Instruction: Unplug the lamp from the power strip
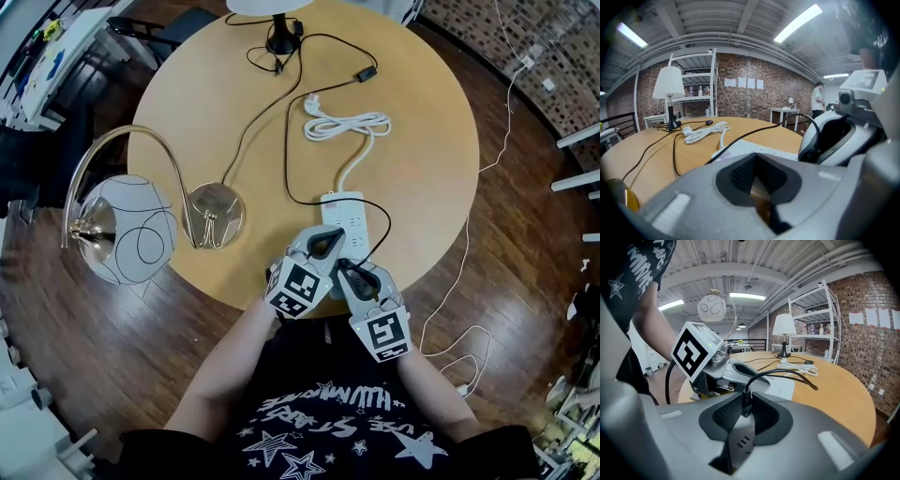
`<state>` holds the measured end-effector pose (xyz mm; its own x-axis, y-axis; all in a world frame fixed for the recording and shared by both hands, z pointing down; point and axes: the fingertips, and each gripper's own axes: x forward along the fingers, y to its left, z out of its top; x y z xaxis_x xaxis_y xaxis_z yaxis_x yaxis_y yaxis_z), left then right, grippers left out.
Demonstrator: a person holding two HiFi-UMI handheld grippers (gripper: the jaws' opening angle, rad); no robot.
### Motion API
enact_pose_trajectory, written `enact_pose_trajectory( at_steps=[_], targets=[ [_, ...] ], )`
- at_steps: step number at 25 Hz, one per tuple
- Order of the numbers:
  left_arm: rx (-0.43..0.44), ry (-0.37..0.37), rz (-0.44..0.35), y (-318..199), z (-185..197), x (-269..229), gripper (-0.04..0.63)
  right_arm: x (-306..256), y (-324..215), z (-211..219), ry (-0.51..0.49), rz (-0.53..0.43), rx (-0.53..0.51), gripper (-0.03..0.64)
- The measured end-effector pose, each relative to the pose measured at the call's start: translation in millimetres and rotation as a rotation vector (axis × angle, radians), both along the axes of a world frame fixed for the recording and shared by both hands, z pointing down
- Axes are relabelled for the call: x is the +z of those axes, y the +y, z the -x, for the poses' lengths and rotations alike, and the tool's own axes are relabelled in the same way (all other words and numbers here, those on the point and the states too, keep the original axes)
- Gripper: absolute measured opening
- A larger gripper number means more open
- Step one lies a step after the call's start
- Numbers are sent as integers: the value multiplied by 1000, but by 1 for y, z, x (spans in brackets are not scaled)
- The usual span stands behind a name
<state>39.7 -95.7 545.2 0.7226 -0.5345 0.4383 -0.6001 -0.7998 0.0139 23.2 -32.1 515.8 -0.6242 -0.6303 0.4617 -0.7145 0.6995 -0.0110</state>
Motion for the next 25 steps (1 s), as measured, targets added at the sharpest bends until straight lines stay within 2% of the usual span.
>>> enact_pose_trajectory(
  at_steps=[10, 15, 19, 23, 25],
  targets=[
    [-2, -2, -3, 0, -1, 0, 3, -3, 0, -2, -54, -3, -4, 66],
    [-11, 0, -2, -1, 0, 0, 3, -2, -2, -3, -90, 24, 8, 66],
    [-12, -9, -1, -1, 0, 1, 3, 6, -4, 1, 15, 55, 36, 70],
    [-16, -11, -2, -2, 0, 1, 3, 13, -7, 6, 179, 21, 2, 88],
    [-14, -9, -1, -2, 0, 1, 3, 16, -7, 7, 174, 45, -5, 87]
  ],
)
